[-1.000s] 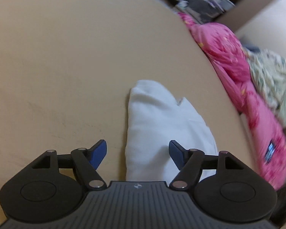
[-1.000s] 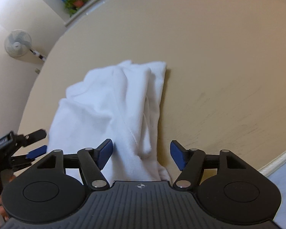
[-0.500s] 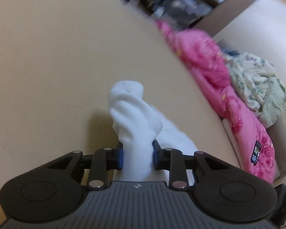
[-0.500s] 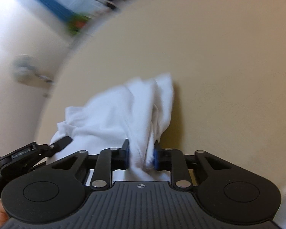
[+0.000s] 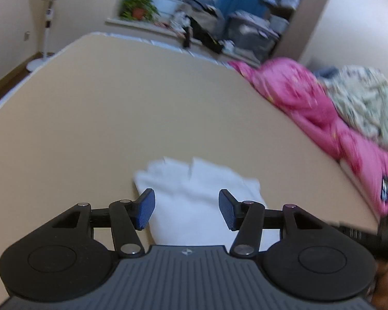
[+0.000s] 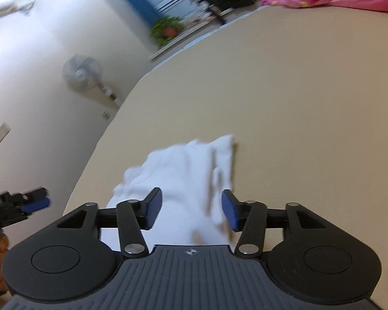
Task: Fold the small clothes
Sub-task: 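Release the folded shirt and open both grippers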
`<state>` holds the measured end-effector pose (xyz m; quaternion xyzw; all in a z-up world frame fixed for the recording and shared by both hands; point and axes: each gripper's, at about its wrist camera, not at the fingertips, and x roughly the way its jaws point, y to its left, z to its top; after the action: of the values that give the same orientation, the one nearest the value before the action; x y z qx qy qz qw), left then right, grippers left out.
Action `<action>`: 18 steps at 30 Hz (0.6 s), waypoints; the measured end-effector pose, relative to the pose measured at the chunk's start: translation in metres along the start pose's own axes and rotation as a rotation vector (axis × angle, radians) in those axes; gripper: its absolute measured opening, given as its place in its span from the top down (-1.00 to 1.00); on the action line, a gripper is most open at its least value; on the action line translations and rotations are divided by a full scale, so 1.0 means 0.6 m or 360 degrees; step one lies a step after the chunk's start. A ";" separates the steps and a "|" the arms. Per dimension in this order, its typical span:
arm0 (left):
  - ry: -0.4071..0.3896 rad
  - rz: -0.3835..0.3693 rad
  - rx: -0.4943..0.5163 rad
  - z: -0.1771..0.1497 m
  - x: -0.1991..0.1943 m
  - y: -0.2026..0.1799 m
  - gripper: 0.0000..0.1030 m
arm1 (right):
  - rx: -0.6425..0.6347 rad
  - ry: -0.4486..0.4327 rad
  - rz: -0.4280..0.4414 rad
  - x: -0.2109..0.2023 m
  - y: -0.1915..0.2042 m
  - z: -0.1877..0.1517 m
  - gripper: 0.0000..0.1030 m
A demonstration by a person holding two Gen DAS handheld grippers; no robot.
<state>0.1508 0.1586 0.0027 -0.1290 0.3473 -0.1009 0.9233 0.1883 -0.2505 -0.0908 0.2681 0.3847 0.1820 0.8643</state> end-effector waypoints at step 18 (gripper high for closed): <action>0.0370 0.0484 0.0358 -0.196 0.036 -0.096 -0.78 | -0.0344 0.0330 -0.0521 -0.008 0.008 -0.073 -0.14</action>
<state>0.0829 0.0782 -0.0782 0.0413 0.4535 -0.0129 0.8902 0.1515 -0.2347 -0.1097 0.0878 0.4881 0.1059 0.8619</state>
